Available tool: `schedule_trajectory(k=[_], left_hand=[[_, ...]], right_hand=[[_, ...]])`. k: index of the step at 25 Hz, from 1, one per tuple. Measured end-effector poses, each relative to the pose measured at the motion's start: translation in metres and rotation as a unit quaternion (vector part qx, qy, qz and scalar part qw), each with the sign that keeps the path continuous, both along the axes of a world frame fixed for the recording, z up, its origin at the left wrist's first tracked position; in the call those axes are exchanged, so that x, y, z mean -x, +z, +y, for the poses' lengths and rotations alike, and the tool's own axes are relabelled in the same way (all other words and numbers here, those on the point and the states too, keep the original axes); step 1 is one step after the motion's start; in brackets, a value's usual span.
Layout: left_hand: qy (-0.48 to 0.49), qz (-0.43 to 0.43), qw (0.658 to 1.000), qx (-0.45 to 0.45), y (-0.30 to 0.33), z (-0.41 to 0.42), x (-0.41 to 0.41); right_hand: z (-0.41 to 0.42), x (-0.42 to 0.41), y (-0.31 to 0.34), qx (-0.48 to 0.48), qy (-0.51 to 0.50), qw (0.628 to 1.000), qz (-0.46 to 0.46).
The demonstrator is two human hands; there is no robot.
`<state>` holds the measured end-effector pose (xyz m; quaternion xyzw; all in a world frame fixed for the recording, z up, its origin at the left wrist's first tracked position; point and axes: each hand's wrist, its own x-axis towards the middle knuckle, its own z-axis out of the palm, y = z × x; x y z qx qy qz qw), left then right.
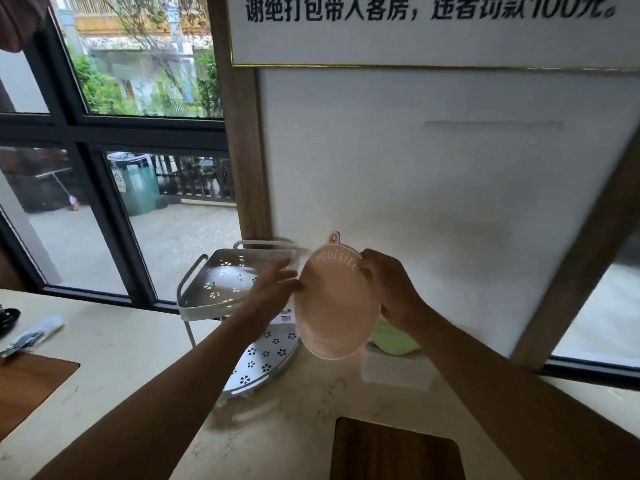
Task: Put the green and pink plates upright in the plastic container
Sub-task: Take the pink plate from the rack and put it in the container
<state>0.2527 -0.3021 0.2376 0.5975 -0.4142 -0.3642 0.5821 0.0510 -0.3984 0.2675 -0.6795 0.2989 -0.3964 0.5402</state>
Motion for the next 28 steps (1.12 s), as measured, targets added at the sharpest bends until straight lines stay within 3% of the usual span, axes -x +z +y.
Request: schedule_trajectory(k=[2, 5, 10, 14, 18, 21, 28], left_hand=[[-0.032, 0.061, 0.998, -0.013, -0.005, 0.004, 0.011], [-0.072, 0.085, 0.994, -0.015, -0.007, 0.009, 0.036], [-0.140, -0.003, 0.988, -0.067, -0.007, 0.001, 0.082], [-0.164, 0.034, 0.983, -0.072, -0.016, -0.011, 0.118], [-0.129, 0.034, 0.988, -0.072, -0.027, -0.024, 0.129], [-0.102, 0.032, 0.992, -0.073, -0.031, -0.034, 0.132], [-0.045, -0.059, 0.995, -0.059, -0.041, -0.067, 0.129]], right_hand=[[0.000, 0.031, 0.001, -0.029, 0.022, 0.999, -0.002], [0.004, 0.075, 0.001, -0.028, 0.035, 0.999, 0.020], [0.012, 0.121, 0.001, -0.012, 0.064, 0.996, 0.060], [0.008, 0.151, 0.004, 0.015, 0.078, 0.992, 0.095], [-0.006, 0.177, -0.004, -0.002, 0.036, 0.994, 0.099], [-0.022, 0.191, -0.018, 0.036, -0.007, 0.986, 0.161], [-0.080, 0.194, -0.055, 0.058, -0.015, 0.972, 0.228]])
